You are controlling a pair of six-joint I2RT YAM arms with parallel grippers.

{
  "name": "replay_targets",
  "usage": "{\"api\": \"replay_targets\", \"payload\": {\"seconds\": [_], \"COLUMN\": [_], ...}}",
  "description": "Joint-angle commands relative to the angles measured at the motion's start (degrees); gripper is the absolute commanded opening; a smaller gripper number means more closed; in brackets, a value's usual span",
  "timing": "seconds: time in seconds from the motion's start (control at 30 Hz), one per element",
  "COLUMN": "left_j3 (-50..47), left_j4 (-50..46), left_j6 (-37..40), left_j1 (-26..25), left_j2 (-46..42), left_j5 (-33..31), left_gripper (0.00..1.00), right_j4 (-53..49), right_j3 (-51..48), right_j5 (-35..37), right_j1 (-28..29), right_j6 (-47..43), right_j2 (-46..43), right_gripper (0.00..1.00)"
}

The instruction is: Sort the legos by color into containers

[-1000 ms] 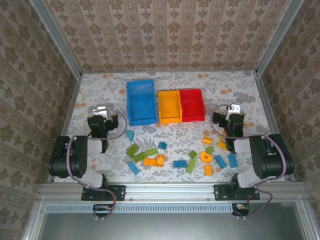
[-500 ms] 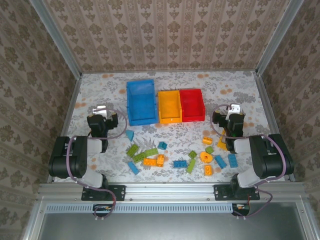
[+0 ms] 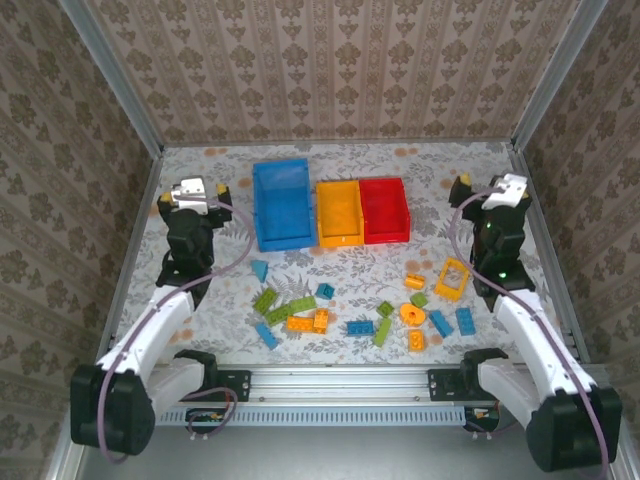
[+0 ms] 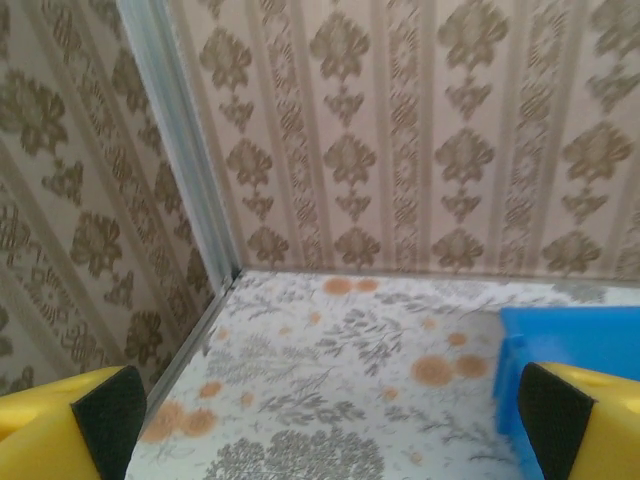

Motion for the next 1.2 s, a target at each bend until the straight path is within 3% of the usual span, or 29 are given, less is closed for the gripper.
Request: {"api": "replay_targets", "payload": {"seconds": [0.0, 0.03, 0.1, 0.13, 0.17, 0.2, 0.23, 0.3, 0.4, 0.53, 0.77, 0.97, 1.17], "left_j3": [5.7, 7.6, 17.1, 20.8, 21.4, 21.1, 21.0, 22.8, 26.1, 25.2, 22.1, 20.6, 17.6], "left_j4": [-8.7, -11.1, -35.4, -43.6, -43.8, -43.4, -43.5, -46.9, -53.9, -59.4, -62.0, -61.8, -57.8], "left_j6": [0.6, -2.8, -24.0, -28.2, -30.7, -32.7, -36.0, -38.5, -35.7, -33.9, -36.4, -36.4, -34.5], "left_j1": [-4.0, -4.8, -4.3, -3.2, -1.7, 1.2, 4.5, 6.4, 2.2, -2.6, -7.6, -15.7, -25.5], "left_j2": [-3.5, -4.2, -5.2, -5.1, -5.1, -5.0, -4.6, -3.1, -2.4, -4.5, -7.6, -6.5, -4.5], "left_j5": [-3.0, -4.0, -4.0, -0.4, 4.0, 11.2, 19.4, 26.7, 26.4, 25.1, 27.0, 28.3, 28.5], "left_gripper": [1.0, 1.0, 1.0, 1.0, 1.0, 1.0, 1.0, 1.0, 1.0, 1.0, 0.95, 0.9, 0.88], "right_j4": [-28.2, -35.5, -42.9, -40.1, -33.1, -28.8, -32.9, -49.3, -64.8, -77.5, -83.3, -89.5, -91.9], "right_j3": [16.5, 21.6, 26.4, 24.2, 19.6, 17.0, 18.2, 26.0, 34.3, 38.6, 35.9, 29.3, 19.9], "right_j5": [-1.4, -8.1, -25.4, -32.3, -41.8, -45.3, -43.6, -36.0, -27.6, -20.7, -15.4, -13.5, -9.5], "right_j1": [0.9, 0.3, -0.7, -1.6, -3.3, -3.7, -3.6, -1.2, 2.7, 8.8, 18.5, 21.4, 19.9], "right_j6": [11.6, 15.5, 23.2, 28.1, 30.5, 34.0, 34.7, 30.8, 26.0, 24.8, 28.2, 34.0, 41.0], "right_j2": [-2.1, -1.0, 0.2, -0.6, -1.8, -2.4, -1.9, 1.2, 4.1, 6.8, 7.8, 7.1, 4.8], "right_gripper": [1.0, 1.0, 1.0, 1.0, 1.0, 1.0, 0.98, 0.84, 0.81, 0.73, 0.65, 0.6, 0.59]}}
